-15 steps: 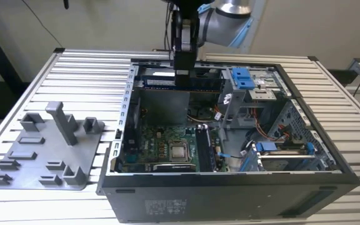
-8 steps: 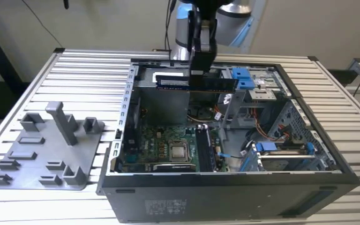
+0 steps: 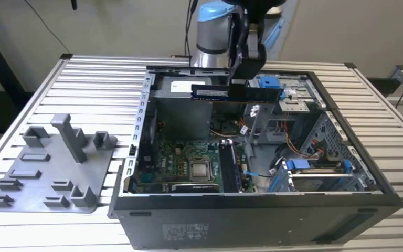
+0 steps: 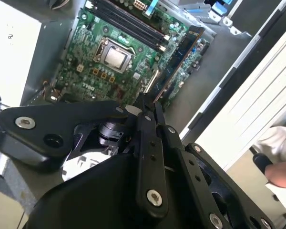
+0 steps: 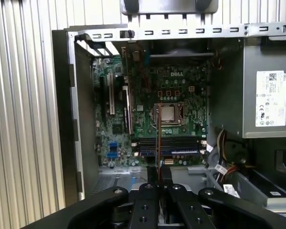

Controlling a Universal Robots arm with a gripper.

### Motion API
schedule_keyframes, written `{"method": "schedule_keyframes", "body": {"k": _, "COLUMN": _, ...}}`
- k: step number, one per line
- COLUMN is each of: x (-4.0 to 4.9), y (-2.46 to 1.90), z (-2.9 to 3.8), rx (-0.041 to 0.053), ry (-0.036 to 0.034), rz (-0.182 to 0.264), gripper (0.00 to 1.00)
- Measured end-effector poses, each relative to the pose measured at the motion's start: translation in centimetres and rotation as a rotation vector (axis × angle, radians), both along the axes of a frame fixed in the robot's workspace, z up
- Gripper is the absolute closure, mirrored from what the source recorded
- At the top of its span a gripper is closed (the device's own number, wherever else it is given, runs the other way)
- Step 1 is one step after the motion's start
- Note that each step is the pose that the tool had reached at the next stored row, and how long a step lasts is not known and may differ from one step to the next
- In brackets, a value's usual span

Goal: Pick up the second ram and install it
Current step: 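Pick up the second ram and move it above second insertion slot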

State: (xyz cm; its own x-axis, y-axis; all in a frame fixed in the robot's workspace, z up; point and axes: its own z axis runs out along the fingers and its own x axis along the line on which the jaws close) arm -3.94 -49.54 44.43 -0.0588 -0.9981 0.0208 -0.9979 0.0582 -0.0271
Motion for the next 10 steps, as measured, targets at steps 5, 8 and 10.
{"method": "schedule_keyframes", "body": {"k": 5, "x": 1.42, "y": 0.0, "z": 0.0, "rx": 0.0, "ry": 0.0, "rz": 0.0, "gripper": 0.86}}
{"method": "schedule_keyframes", "body": {"k": 8, "x": 2.22, "y": 0.0, "z": 0.0, "rx": 0.0001, "ry": 0.0, "rz": 0.0, "gripper": 0.86}}
{"method": "schedule_keyframes", "body": {"k": 10, "x": 2.74, "y": 0.0, "z": 0.0, "rx": 0.0, "ry": 0.0, "rz": 0.0, "gripper": 0.86}}
